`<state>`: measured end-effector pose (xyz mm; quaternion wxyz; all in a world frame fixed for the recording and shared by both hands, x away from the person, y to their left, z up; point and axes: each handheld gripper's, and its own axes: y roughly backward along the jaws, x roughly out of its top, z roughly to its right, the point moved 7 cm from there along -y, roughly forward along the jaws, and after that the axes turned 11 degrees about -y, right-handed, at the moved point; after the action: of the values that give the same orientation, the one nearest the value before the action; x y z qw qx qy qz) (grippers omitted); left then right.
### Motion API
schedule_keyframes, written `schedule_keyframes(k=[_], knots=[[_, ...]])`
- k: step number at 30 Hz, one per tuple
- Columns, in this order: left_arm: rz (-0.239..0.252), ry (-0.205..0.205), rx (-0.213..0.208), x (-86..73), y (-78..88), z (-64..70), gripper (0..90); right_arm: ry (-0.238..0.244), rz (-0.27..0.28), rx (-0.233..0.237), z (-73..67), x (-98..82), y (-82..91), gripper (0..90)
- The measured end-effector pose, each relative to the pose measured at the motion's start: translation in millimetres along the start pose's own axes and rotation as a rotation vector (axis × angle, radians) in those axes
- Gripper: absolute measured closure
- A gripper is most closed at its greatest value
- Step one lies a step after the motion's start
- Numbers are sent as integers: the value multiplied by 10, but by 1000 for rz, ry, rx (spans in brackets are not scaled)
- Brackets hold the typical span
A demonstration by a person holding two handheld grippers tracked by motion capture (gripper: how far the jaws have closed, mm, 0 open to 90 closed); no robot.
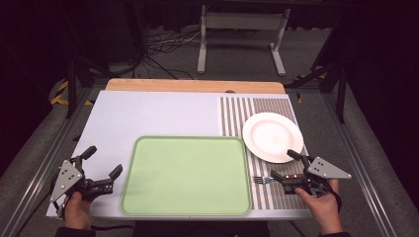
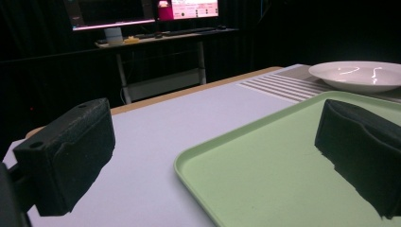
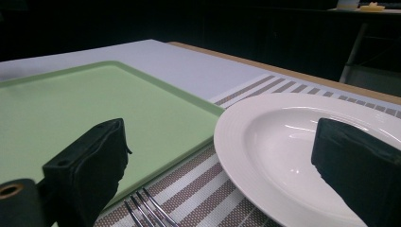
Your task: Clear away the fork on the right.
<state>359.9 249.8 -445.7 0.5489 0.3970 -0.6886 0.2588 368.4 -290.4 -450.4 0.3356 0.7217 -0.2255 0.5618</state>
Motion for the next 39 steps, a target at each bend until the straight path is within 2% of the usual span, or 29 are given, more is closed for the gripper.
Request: schedule_keyframes(k=[8,11,13,16,19,20,21,22,23,29,32,33,34,38,39], knots=[[-4,-6,-2,-6,-7,-1,0,0,9,2,6,136,-95,28],[-7,-3,-1,-11,-4,-1,0,-6,4,11,17,141,-147,13],[-6,-2,2,-11,-3,-4,0,-16,-22,16,8,142,-167,32],[-9,5,2,-21,-13,-4,0,25,-85,12,4,172,-180,34],[-9,3,2,-19,-16,-4,0,41,-114,6,10,217,-187,33],[-8,1,3,-16,-16,-4,0,63,-166,-2,15,253,-192,36],[-8,1,3,-16,-16,-4,0,63,-166,-2,15,253,-192,36],[-10,1,2,-16,-12,-1,0,88,-226,-13,14,274,-201,41],[-11,-1,3,-16,-10,-4,0,97,-252,-12,7,284,-204,48],[-13,2,5,-20,-10,-4,0,179,-375,-16,13,364,-230,83],[-11,6,9,-24,-17,-8,1,201,-454,-10,35,382,-233,87],[-11,6,9,-24,-17,-8,0,201,-454,-10,35,382,-233,87],[-12,6,9,-26,-18,-8,0,215,-501,-7,42,386,-234,80],[-14,6,7,-29,-19,-8,0,235,-543,-14,55,415,-234,74],[-17,7,6,-31,-19,-6,0,252,-567,-12,60,432,-237,77]])
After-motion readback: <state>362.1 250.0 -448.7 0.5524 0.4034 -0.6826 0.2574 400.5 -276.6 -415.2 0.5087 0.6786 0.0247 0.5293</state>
